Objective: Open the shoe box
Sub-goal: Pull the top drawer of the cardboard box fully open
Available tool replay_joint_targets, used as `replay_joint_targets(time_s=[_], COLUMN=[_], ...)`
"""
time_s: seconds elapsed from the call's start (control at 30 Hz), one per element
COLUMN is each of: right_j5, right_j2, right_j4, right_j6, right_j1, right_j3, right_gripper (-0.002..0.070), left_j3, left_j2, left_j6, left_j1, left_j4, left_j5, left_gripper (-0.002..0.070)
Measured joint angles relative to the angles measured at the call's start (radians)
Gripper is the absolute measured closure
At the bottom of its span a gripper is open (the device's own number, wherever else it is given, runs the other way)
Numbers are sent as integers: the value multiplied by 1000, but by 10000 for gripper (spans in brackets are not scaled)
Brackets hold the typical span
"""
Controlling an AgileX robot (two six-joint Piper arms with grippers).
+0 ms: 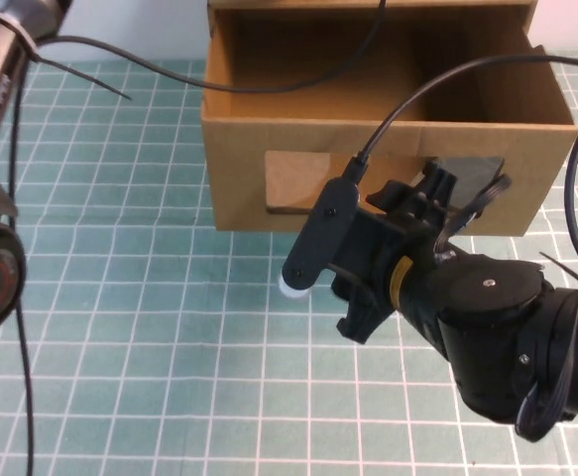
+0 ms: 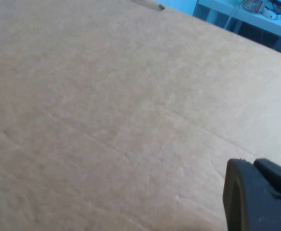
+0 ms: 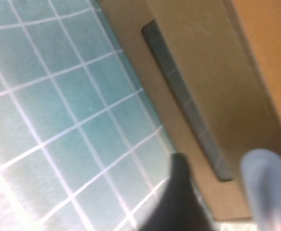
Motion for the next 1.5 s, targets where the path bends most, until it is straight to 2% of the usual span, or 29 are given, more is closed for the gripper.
replay_joint_targets(time_s=[0.13, 0.23, 0.33, 0.5, 0.73, 0.9, 1.17, 1.27, 1.37, 1.43, 1.5], right_j5=[0, -4, -4, -20, 66, 80, 68, 93, 187, 287, 383], right_j2=[-9, -38, -87, -231, -331, -318, -332, -396, -472, -514, -546], right_j4=[132, 302, 461, 542, 481, 429, 438, 494, 536, 543, 542], right_j6=[-105, -262, -389, -444, -448, -448, -426, -421, -421, -421, -440], right_j1=[18, 40, 77, 141, 148, 148, 148, 148, 148, 148, 148], right_j3=[0, 0, 0, 0, -47, -51, -63, -108, -198, -265, -317], right_gripper=[88, 48, 37, 35, 34, 34, 39, 80, 176, 295, 468], left_j3=[-2, -2, -4, -6, -9, -11, 12, 66, 137, 197, 262], left_j2=[-56, -110, -161, -263, -406, -439, -473, -534, -621, -695, -774], left_j6=[-5, -33, -59, -99, -146, -177, -210, -210, -226, -240, -247], left_j1=[15, 26, 32, 32, 32, 32, 32, 32, 32, 32, 32], left_j4=[10, 37, 74, 151, 232, 239, 251, 276, 325, 358, 383], left_j5=[17, 23, 45, 78, 127, 166, 173, 174, 174, 174, 174], left_gripper=[680, 680, 680, 680, 680, 680, 680, 680, 680, 680, 680])
